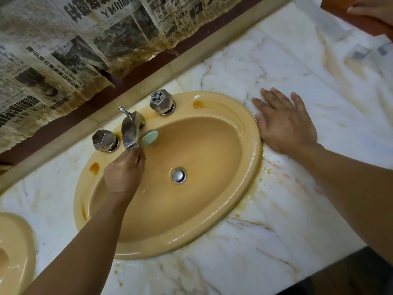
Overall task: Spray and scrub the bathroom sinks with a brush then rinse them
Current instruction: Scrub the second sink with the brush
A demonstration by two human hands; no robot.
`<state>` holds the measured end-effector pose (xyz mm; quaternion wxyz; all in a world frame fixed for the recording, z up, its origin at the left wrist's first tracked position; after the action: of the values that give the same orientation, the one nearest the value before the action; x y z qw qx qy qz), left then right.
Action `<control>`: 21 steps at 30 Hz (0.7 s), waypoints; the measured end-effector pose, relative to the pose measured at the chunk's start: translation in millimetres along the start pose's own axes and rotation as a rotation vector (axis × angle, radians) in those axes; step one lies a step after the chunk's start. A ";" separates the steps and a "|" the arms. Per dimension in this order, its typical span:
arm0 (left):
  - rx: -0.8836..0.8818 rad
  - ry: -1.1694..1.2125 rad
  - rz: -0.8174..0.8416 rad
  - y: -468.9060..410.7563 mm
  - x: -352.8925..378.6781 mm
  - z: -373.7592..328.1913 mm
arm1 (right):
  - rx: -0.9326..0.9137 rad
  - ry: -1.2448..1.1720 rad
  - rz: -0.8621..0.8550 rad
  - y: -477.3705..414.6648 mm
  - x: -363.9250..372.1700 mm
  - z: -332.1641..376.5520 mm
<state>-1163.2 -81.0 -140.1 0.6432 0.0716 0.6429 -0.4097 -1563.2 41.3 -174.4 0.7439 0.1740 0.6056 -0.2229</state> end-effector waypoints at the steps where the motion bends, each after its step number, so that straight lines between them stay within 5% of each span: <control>1: -0.011 -0.001 0.022 -2.5 -1.8 1.1 | 0.000 -0.002 -0.002 0.0 -0.4 -0.1; 6: -0.053 -0.041 -0.016 -5.3 -12.2 14.3 | 0.001 -0.001 0.003 0.4 0.0 -0.2; 10: 0.096 0.042 0.150 7.2 4.4 8.9 | 0.004 0.000 0.005 0.3 -0.2 -0.7; 14: -0.028 0.029 0.164 25.3 10.2 19.5 | 0.005 -0.001 0.004 0.1 0.6 -1.0; 18: -0.077 -0.008 0.685 66.1 29.9 18.7 | -0.003 -0.001 0.003 0.2 0.9 -0.4; 21: -0.039 -0.033 0.859 78.0 27.9 19.2 | -0.003 0.001 0.002 0.0 0.7 -0.4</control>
<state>-1104.8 -54.0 -195.6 0.7668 0.3140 0.5520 -0.0933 -1563.5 41.4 -175.1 0.7442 0.1738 0.6059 -0.2211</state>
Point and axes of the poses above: each hand's wrist, its own y-axis away from the middle knuckle, its own x-axis out of the palm, z = x × y, the point moved 6 cm from there along -y, towards the middle knuckle, and after that the axes turned 12 degrees about x, right-handed, at the moved point
